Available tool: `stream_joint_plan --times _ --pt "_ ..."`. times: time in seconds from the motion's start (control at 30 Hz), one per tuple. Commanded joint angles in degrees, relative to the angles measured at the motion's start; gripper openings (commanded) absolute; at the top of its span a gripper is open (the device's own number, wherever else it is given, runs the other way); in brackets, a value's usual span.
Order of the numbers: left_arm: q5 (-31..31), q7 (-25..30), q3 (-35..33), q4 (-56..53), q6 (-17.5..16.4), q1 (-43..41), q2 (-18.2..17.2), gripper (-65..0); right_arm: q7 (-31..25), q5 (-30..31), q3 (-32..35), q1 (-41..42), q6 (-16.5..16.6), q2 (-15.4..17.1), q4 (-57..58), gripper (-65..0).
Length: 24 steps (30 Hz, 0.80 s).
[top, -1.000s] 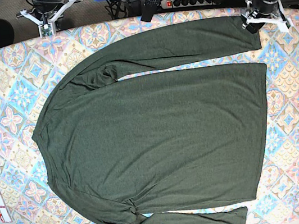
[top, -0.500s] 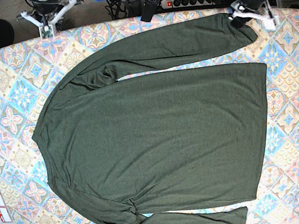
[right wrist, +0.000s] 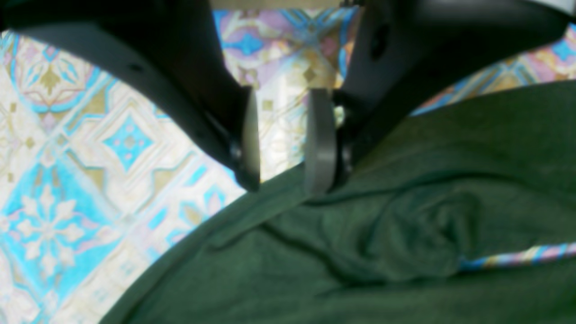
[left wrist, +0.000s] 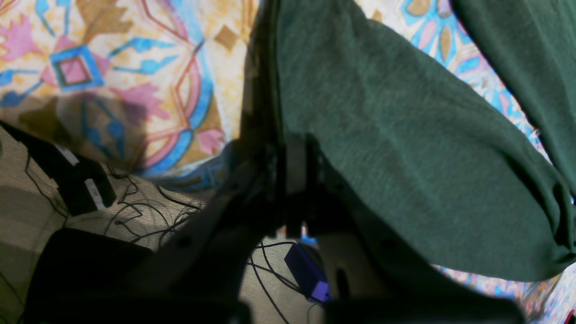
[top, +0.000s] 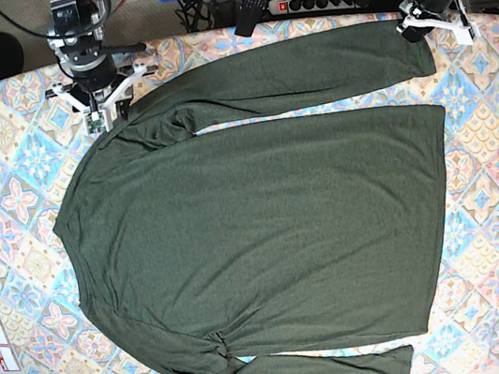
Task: Fold the T-shirt properly
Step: 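Lower the right gripper and grasp the opposite shoulder corner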
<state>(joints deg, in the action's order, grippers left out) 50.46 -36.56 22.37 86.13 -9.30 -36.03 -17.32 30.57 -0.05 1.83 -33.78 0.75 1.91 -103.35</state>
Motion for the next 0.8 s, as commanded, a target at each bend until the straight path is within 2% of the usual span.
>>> stream_joint_plan --times 0.0,0.2,0.3,0.53,0.77 --pt "-0.04 0.29 0.35 0.51 -0.15 -0.50 -0.66 -65.0 -0.54 -0.08 -0.20 0.51 -0.09 0.07 -0.69 -46.2" --pt "-0.04 0.20 0.35 0.51 -0.15 -0.50 -0.74 -65.0 4.82 -0.08 -0.81 7.01 -0.09 -0.02 0.01 -43.9" --pt "-0.04 0.20 0.35 0.51 -0.15 -0.50 -0.74 -65.0 5.61 1.24 -1.61 9.30 -0.09 0.07 1.77 -42.7" --pt "-0.13 0.20 0.35 0.51 -0.15 -0.50 -0.74 -65.0 5.61 12.23 -10.13 12.64 -0.09 0.07 7.92 -39.6" --pt "-0.13 0.20 0.09 0.51 -0.15 -0.50 -0.74 -65.0 5.61 20.14 -13.47 12.72 -0.09 0.15 15.13 -37.4"
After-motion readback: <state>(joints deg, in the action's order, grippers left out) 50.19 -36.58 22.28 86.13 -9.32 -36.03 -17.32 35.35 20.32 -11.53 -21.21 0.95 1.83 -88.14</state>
